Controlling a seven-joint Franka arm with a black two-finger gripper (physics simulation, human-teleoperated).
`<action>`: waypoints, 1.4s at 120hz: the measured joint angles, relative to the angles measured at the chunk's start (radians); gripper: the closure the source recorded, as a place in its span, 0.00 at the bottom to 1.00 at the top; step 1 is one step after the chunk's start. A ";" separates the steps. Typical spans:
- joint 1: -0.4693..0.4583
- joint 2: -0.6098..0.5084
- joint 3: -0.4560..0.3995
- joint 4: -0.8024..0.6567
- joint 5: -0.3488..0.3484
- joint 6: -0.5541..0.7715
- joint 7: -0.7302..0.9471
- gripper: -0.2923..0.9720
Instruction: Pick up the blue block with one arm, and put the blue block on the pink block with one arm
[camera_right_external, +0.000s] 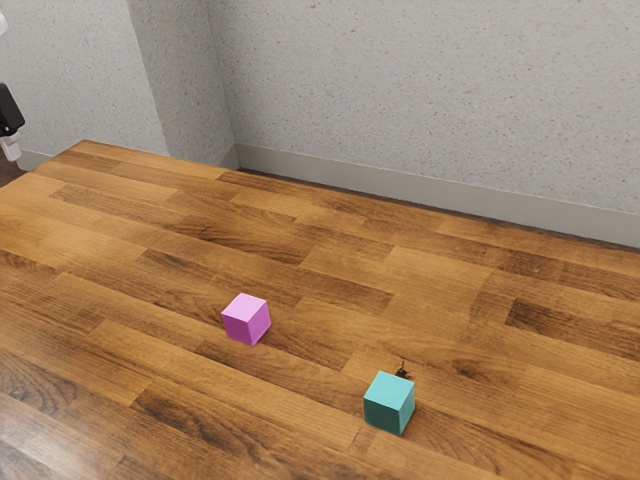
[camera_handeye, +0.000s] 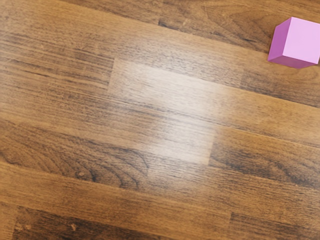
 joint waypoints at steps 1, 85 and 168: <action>0.000 0.000 0.000 0.000 0.000 0.000 0.000 0.23; -0.001 -0.008 -0.716 -0.528 -0.161 0.471 -0.164 0.23; -0.004 0.374 -0.855 -0.456 -0.167 0.959 -0.577 0.23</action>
